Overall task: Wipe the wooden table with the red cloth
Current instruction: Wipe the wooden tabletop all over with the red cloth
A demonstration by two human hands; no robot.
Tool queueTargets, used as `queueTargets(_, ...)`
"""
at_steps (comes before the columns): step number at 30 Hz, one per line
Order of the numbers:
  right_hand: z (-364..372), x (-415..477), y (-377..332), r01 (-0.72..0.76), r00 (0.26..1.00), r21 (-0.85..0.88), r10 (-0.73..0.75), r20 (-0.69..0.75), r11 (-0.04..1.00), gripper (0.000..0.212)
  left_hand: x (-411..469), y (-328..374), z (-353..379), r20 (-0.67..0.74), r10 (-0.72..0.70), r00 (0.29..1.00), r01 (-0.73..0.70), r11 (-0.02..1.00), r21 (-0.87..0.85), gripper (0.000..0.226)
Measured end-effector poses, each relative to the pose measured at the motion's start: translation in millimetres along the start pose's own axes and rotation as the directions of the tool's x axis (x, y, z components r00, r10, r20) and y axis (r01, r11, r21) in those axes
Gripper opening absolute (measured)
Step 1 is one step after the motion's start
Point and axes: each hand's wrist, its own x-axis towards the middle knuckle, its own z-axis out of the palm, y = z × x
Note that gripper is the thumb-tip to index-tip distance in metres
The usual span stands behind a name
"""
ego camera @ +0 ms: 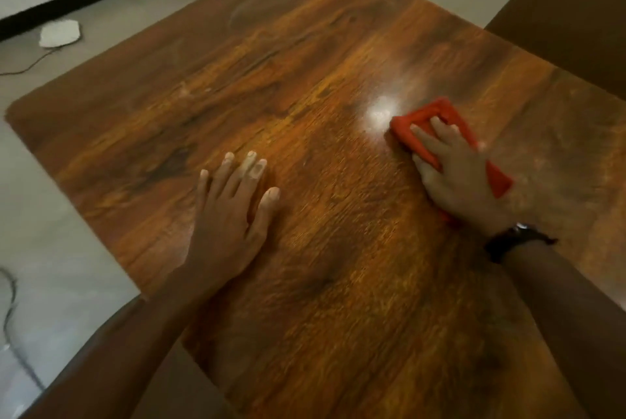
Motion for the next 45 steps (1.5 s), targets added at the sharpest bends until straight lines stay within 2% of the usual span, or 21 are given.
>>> queueTargets(2, 27, -11, -57, 0.131, 0.991, 0.007, -0.131, 0.041, 0.991, 0.054, -13, -11, -3, 0.008, -0.008, 1.0, 0.008, 1.0, 0.015, 0.065)
queueTargets(5, 59, -57, -125, 0.338, 0.932, 0.026, -0.338, 0.132, 0.941, 0.061, -26, -22, -14, -0.05, -0.03, 0.998, 0.033, 0.998, 0.06, 0.059)
queueTargets(8, 68, -120, -142, 0.477, 0.848, 0.079, -0.482, 0.223, 0.875, 0.063, -33, -40, -28, -0.176, -0.182, 0.967, 0.199, 0.976, 0.086, 0.057)
queueTargets(11, 51, -156, -110, 0.469, 0.83, 0.135, -0.488, 0.268, 0.873, 0.065, -32, -69, -32, -0.293, -0.428, 0.855, 0.451, 0.892, 0.011, 0.061)
queueTargets(14, 31, -150, -78, 0.354, 0.893, 0.096, -0.366, 0.26, 0.931, 0.065, -27, -84, -28, -0.348, -0.581, 0.736, 0.571, 0.808, -0.142, 0.063)
queueTargets(16, 31, -127, -77, 0.249, 0.94, 0.086, -0.263, 0.217, 0.965, 0.065, -27, -86, -27, -0.384, -0.597, 0.704, 0.551, 0.801, -0.234, 0.061)
queueTargets(19, 49, -83, -110, 0.201, 0.967, 0.055, -0.207, 0.148, 0.978, 0.056, -30, -84, -27, -0.434, -0.609, 0.664, 0.499, 0.793, -0.35, 0.057)
queueTargets(22, 81, -61, -176, 0.311, 0.934, 0.038, -0.312, 0.175, 0.95, 0.054, -30, -83, -28, -0.448, -0.686, 0.573, 0.471, 0.723, -0.505, 0.06)
queueTargets(25, 105, -85, -237, 0.474, 0.846, 0.076, -0.478, 0.238, 0.877, 0.058, -31, -87, -26, -0.333, -0.816, 0.473, 0.456, 0.55, -0.7, 0.063)
queueTargets(28, 108, -130, -252, 0.518, 0.802, 0.097, -0.522, 0.289, 0.85, 0.054, -33, -92, -26, -0.182, -0.848, 0.498, 0.369, 0.397, -0.84, 0.063)
queueTargets(32, 92, -187, -206, 0.529, 0.781, 0.068, -0.516, 0.352, 0.846, 0.059, -34, -93, -29, -0.104, -0.844, 0.526, 0.307, 0.303, -0.902, 0.061)
queueTargets(33, 87, -198, -193, 0.548, 0.765, 0.059, -0.529, 0.367, 0.834, 0.062, -34, -93, -30, -0.097, -0.838, 0.537, 0.279, 0.285, -0.917, 0.069)
queueTargets(36, 82, -209, -178, 0.584, 0.728, 0.052, -0.551, 0.408, 0.81, 0.066, -35, -97, -32, -0.077, -0.812, 0.578, 0.209, 0.239, -0.948, 0.122)
queueTargets(38, 86, -195, -191, 0.577, 0.727, 0.074, -0.553, 0.408, 0.813, 0.065, -36, -101, -29, -0.059, -0.806, 0.589, 0.174, 0.198, -0.965, 0.136)
queueTargets(41, 97, -149, -225, 0.595, 0.701, 0.122, -0.588, 0.404, 0.794, 0.059, -36, -108, -26, -0.055, -0.773, 0.633, 0.055, 0.116, -0.992, 0.125)
queueTargets(43, 107, -108, -247, 0.611, 0.683, 0.164, -0.62, 0.385, 0.775, 0.06, -37, -108, -28, -0.064, -0.778, 0.625, 0.011, 0.09, -0.996, 0.114)
queueTargets(45, 119, -64, -269, 0.628, 0.68, 0.181, -0.647, 0.346, 0.757, 0.058, -36, -104, -31, -0.043, -0.792, 0.609, 0.018, 0.068, -0.998, 0.114)
